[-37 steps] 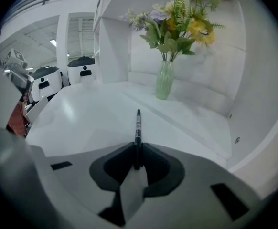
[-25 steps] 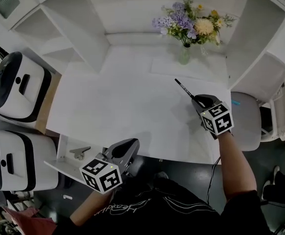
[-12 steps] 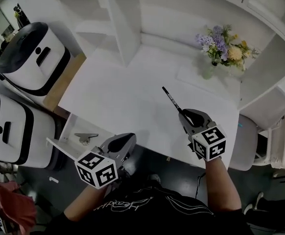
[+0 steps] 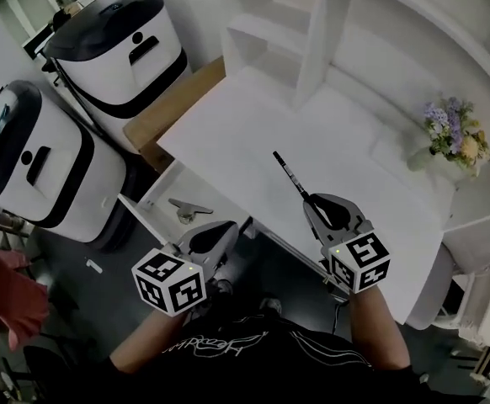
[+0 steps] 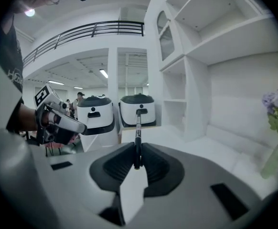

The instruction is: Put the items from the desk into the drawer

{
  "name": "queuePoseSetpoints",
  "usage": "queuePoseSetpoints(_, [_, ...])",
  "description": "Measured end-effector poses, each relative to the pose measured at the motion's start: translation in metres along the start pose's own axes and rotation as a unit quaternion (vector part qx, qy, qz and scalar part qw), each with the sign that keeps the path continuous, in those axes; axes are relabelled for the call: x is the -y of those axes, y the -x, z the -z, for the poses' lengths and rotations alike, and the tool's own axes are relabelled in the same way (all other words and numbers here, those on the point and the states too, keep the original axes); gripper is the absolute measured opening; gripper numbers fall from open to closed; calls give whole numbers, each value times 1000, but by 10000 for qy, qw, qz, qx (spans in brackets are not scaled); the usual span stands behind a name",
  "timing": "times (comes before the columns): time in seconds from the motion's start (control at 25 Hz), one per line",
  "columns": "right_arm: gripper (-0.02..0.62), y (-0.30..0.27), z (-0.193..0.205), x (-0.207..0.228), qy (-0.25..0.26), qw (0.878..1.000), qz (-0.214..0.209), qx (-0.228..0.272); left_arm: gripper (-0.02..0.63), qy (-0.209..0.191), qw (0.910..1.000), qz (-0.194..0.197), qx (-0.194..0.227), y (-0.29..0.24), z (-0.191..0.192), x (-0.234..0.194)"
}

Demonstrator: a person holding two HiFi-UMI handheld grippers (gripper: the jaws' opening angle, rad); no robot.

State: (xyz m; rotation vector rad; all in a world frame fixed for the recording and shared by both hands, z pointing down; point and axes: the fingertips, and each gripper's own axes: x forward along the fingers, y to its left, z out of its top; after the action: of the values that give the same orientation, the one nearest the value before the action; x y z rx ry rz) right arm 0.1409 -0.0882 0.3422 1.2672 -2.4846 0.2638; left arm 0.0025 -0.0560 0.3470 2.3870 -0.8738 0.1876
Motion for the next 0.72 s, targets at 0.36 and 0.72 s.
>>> queuePoseSetpoints(0.36, [63, -101, 0, -90, 158, 9950, -930, -327, 9, 498, 9965, -651, 136, 70, 12, -87])
queuePoseSetpoints(0.72, [63, -187, 48, -171, 246, 9811, -1585, -1078, 9, 855, 9913, -989, 115, 118, 31, -157])
